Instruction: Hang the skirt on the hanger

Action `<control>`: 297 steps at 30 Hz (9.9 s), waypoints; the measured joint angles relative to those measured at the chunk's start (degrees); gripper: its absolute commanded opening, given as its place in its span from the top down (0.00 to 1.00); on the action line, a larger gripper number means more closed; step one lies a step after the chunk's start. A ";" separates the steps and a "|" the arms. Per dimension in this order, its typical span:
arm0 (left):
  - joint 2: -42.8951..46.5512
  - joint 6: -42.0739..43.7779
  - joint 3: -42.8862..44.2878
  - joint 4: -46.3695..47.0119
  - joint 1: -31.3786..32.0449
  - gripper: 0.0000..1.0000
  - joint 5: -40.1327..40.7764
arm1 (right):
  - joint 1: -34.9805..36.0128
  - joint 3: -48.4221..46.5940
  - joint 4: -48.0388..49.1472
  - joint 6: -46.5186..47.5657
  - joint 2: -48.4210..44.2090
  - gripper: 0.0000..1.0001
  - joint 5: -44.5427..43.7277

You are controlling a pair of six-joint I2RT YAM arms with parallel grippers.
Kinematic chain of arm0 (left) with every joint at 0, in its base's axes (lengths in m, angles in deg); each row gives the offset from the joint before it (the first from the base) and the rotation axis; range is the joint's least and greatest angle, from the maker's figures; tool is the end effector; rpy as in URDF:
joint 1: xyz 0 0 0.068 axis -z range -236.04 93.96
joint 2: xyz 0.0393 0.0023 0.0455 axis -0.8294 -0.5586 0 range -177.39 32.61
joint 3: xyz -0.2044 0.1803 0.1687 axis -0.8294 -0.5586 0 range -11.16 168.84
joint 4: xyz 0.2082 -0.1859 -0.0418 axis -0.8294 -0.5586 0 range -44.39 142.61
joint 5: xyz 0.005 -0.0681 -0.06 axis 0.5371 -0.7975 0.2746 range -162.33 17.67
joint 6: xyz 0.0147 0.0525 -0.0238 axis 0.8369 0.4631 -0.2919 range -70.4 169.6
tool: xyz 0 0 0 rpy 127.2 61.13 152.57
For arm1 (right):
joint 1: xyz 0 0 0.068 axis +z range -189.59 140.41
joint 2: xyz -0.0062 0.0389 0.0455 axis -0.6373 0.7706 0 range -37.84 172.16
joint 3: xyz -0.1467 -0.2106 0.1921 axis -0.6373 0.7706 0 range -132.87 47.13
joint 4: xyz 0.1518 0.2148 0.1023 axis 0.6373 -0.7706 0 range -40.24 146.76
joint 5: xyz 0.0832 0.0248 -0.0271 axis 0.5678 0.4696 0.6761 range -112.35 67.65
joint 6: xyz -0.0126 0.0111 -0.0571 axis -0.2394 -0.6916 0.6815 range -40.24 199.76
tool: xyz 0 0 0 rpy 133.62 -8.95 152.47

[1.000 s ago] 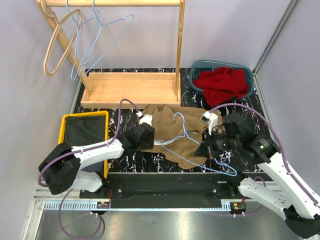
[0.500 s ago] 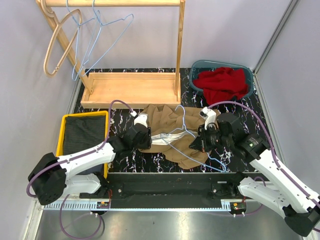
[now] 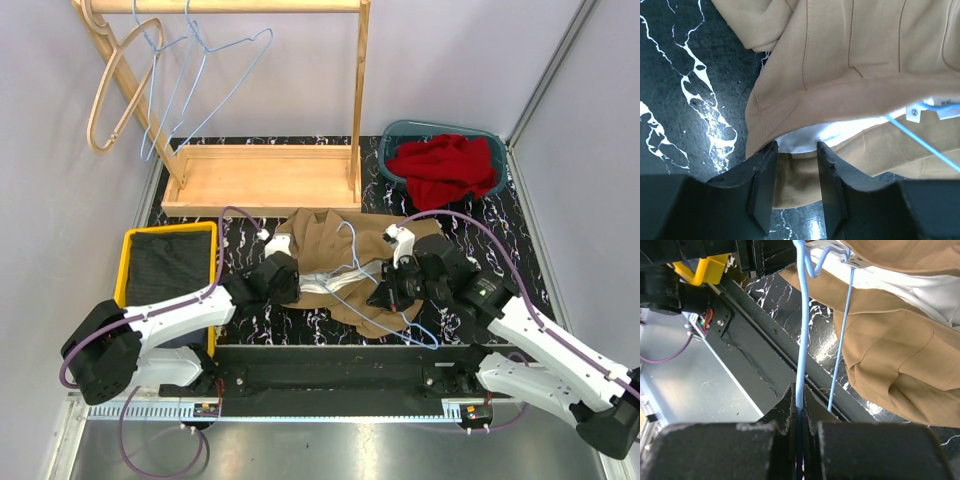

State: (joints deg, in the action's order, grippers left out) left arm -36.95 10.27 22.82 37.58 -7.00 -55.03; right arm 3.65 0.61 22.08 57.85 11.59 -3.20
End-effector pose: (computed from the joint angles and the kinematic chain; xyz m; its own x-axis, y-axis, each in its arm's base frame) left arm 0.1646 -0.1698 0.2110 -0.7705 -0.0356 -0.6365 0.1409 0.9642 -0.2245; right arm 0.1194 0.1320 0.3275 -0.7244 -0.1974 -0.6606 -0.6104 0.6291 0.4814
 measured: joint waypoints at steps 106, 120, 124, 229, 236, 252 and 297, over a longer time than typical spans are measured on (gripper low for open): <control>14.16 -24.87 -13.16 14.58 -17.29 1.00 -6.67 | 17.92 -1.77 10.16 2.43 1.99 1.00 -8.96; 15.19 -22.82 -16.04 16.83 -18.45 0.79 -9.14 | 18.01 2.60 10.97 1.09 1.97 1.00 -21.79; 14.21 -20.17 -16.04 18.23 -18.47 0.64 -10.32 | 18.01 3.85 12.66 0.68 2.34 1.00 -24.22; 15.50 -30.05 -17.55 28.61 -19.74 1.00 -9.09 | 18.01 6.36 18.91 -1.33 -3.28 1.00 -11.78; 15.32 -29.51 -17.55 28.41 -19.74 1.00 -8.68 | 18.01 6.36 17.11 -1.44 -3.65 1.00 -10.49; 18.78 -29.75 -17.90 27.30 -19.76 1.00 -8.74 | 18.05 8.96 22.84 -1.99 -2.62 1.00 -16.61; 17.31 -20.20 -17.79 24.22 -22.14 0.89 -12.63 | 18.08 11.72 29.38 1.68 3.91 1.00 -23.52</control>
State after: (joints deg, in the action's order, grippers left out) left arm -19.64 -9.93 5.03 61.80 -29.14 -67.66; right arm 21.73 12.33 51.46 59.53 15.50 -26.71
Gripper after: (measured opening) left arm 0.107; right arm 0.022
